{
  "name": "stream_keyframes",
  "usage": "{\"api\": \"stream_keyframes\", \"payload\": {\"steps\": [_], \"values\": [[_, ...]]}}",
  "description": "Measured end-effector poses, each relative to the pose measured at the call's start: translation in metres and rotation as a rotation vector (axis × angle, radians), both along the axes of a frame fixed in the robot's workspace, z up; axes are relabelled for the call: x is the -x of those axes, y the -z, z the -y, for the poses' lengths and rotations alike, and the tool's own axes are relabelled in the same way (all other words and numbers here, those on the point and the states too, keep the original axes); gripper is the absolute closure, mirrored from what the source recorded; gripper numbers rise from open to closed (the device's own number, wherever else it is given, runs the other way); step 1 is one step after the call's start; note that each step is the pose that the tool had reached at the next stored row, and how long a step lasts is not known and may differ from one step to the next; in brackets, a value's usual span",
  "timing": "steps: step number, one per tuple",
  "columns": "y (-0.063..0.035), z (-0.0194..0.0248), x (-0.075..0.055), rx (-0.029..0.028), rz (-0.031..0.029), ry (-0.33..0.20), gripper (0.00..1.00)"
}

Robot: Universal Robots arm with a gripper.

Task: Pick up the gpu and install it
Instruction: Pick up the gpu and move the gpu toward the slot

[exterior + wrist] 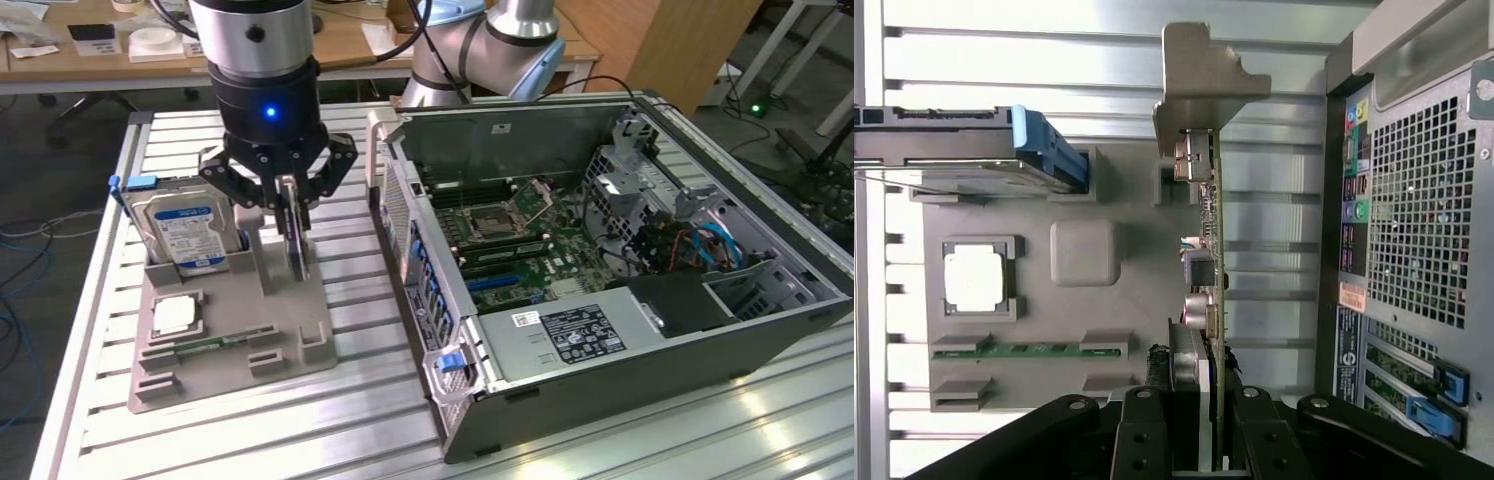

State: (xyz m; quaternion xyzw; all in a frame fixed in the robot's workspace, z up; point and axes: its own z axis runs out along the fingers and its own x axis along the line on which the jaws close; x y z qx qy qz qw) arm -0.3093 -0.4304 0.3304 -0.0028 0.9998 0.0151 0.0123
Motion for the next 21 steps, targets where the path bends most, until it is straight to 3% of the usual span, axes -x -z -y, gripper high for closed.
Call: {"api": "stream_keyframes", "payload": {"steps": [21], "values": [[-0.0053,0.0,0.0,0.0143,-0.0001,0.0,0.72]]}}
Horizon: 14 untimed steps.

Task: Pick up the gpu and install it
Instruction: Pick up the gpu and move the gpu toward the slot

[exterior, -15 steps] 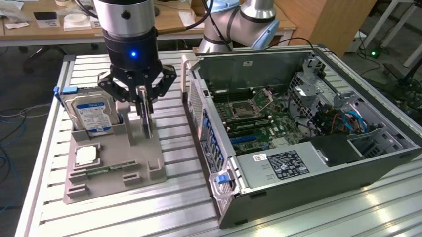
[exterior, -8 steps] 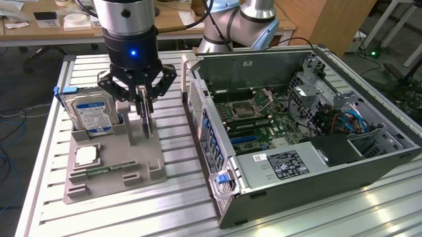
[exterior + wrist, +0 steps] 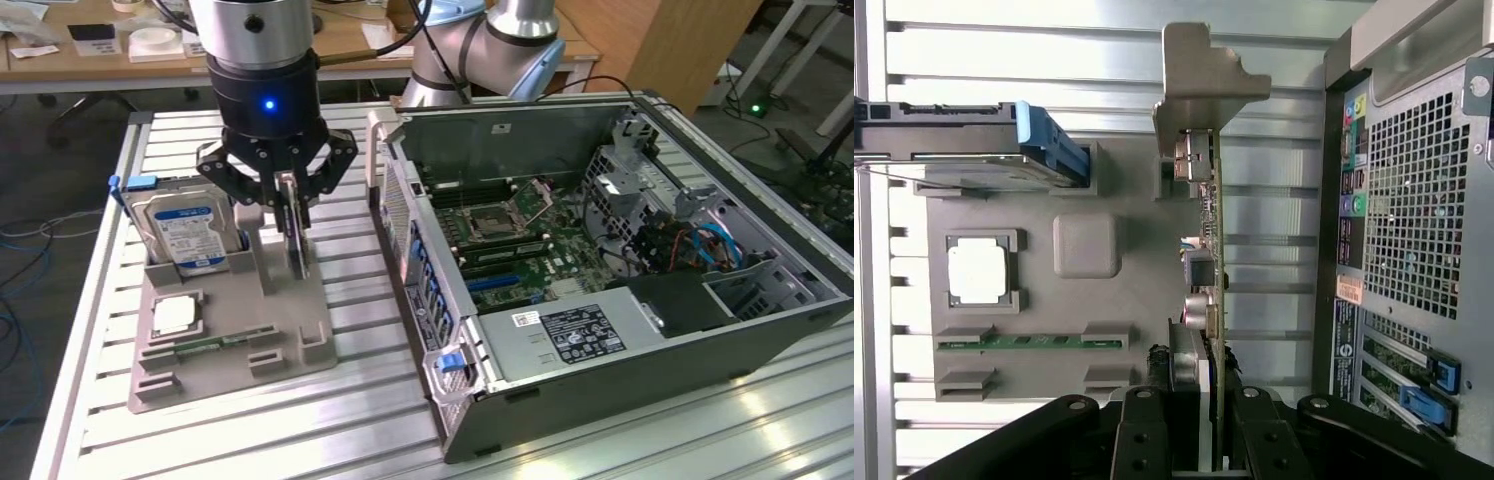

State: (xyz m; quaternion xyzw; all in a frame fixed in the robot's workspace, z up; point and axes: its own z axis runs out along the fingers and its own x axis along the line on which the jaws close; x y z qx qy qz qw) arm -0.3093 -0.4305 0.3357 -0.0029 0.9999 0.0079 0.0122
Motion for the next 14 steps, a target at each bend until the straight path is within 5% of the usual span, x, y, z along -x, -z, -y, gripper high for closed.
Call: {"api": "stream_keyframes", "payload": {"steps": [14], "values": [[-0.0031,0.0,0.0,0.0024,-0.0002,-0.001,0.72]]}}
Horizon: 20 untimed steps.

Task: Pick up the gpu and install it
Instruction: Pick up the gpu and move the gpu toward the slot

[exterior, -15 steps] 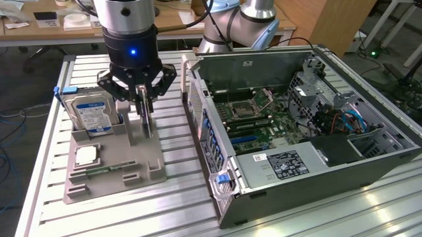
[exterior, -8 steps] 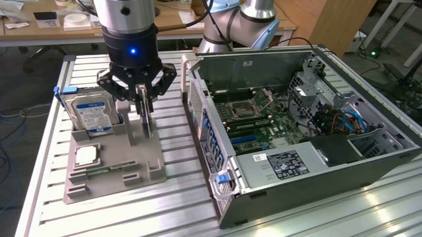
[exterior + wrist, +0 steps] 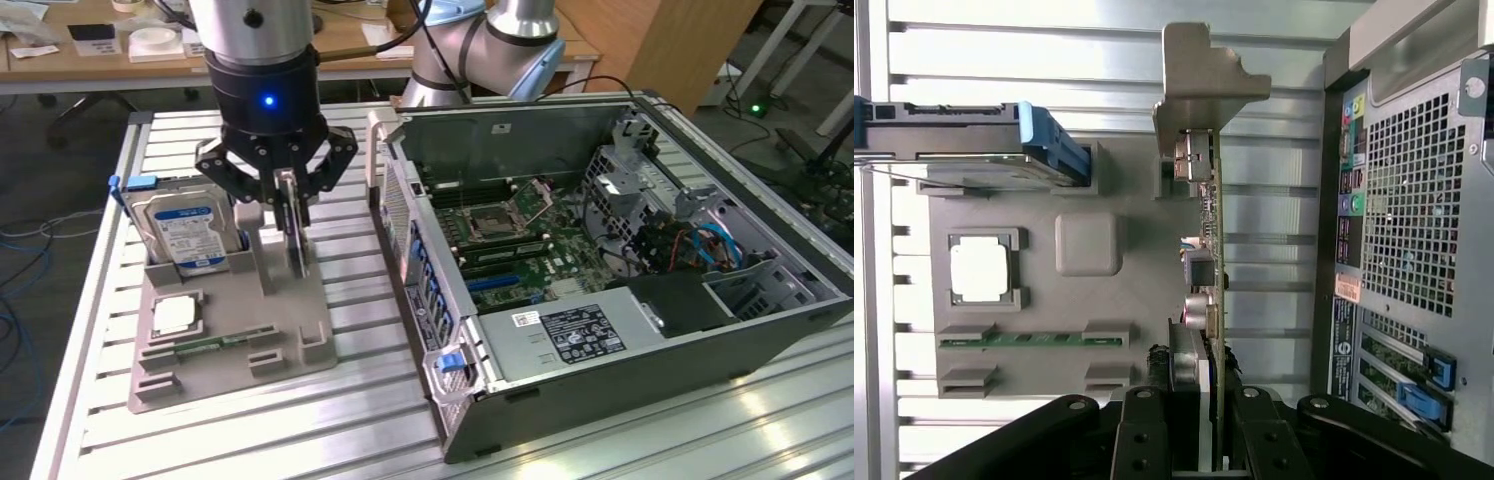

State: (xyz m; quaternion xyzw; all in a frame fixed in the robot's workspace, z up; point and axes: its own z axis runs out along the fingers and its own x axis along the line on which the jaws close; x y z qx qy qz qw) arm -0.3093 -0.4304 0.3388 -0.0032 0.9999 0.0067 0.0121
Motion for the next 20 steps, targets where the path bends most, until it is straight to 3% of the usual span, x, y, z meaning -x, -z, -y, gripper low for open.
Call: {"api": "stream_keyframes", "payload": {"steps": [14,20], "values": [[-0.0085,0.0,0.0,0.0009,0.0004,-0.003,0.72],[-0.0164,0.0,0.0,0.0072,0.0002,-0.003,0.72]]}}
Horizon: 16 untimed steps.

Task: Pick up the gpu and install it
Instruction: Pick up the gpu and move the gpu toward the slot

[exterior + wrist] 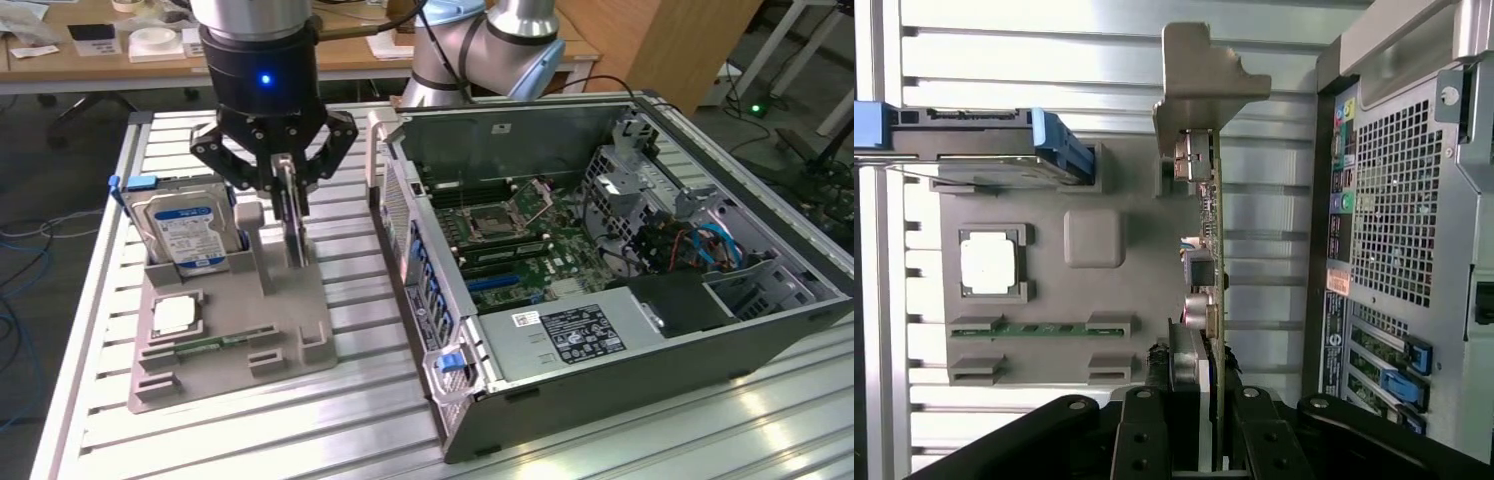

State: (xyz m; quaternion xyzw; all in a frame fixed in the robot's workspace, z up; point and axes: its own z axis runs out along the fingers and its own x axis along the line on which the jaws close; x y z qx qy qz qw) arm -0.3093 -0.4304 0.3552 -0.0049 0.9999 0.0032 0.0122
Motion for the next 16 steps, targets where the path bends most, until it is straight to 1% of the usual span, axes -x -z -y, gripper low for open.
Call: {"api": "stream_keyframes", "payload": {"steps": [3,8,10,16], "values": [[-0.005,0.0,0.0,0.003,0.0001,0.0,0.72],[-0.0123,0.0,0.0,0.0056,0.0,-0.001,0.72],[-0.0174,0.0,0.0,0.0069,0.0,-0.001,0.72],[-0.0348,0.0,0.0,0.0075,0.0,-0.002,0.72]]}}
